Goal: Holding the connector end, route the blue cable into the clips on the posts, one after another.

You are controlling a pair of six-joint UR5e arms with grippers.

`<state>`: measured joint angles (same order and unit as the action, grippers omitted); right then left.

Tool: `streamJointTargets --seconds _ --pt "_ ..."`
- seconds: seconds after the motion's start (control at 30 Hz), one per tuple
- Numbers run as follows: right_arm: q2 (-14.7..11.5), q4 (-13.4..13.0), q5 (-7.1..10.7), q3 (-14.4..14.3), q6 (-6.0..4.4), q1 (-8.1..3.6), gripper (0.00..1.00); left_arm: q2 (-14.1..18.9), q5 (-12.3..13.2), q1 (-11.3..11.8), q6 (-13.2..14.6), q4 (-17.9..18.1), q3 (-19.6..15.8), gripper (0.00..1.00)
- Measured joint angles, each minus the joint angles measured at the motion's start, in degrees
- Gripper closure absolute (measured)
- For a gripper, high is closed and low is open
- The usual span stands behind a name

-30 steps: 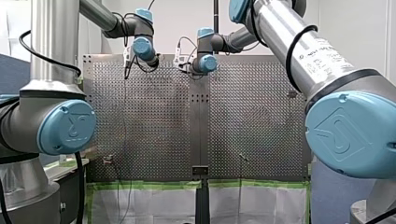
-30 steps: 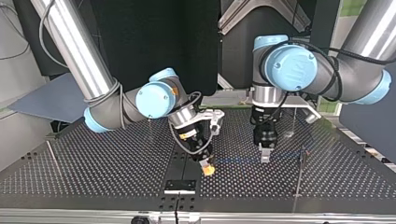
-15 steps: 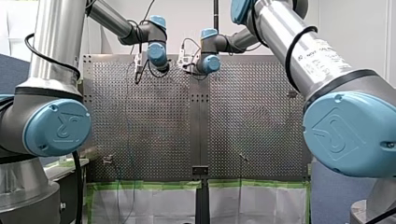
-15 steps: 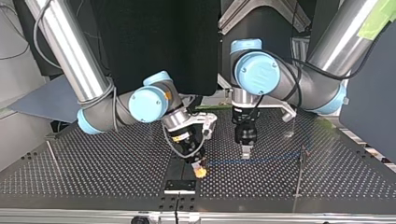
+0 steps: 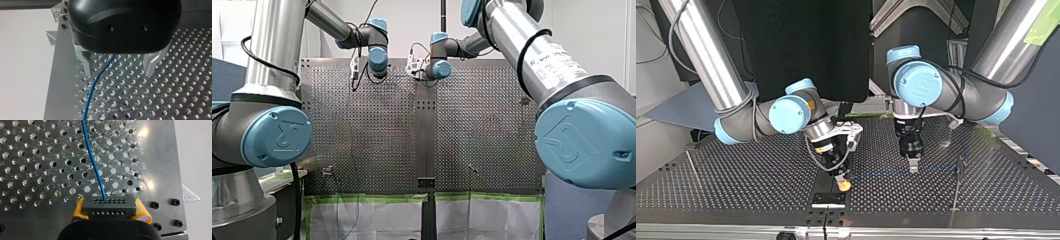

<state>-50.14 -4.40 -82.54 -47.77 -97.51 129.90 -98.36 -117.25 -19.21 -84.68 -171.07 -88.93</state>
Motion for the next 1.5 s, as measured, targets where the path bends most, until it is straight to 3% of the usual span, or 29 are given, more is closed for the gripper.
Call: streamJointTargets --seconds 0.53,0.7,1.03,1.3,1.5 --pt "-0.04 0.78 0.00 -0.01 0.84 0.71 1.00 0.04 -0.49 2.99 -0.05 0.02 -0.01 0.00" --pt "-0.12 2.15 0.00 -0.02 0.98 0.65 1.00 0.05 -0.65 3.82 0.07 0.02 -0.01 0.00" --pt "-0.21 7.38 -0.11 -0.45 2.95 0.45 1.00 0.07 0.81 4.48 0.27 0.99 0.00 0.00" --pt "-0.46 7.86 -0.96 -1.86 3.71 0.35 1.00 0.07 1.80 4.52 0.34 1.58 -0.01 0.00" --pt "-2.55 7.80 -1.20 -1.95 3.88 0.13 1.00 0.09 1.73 4.59 0.42 1.71 -0.01 0.00"
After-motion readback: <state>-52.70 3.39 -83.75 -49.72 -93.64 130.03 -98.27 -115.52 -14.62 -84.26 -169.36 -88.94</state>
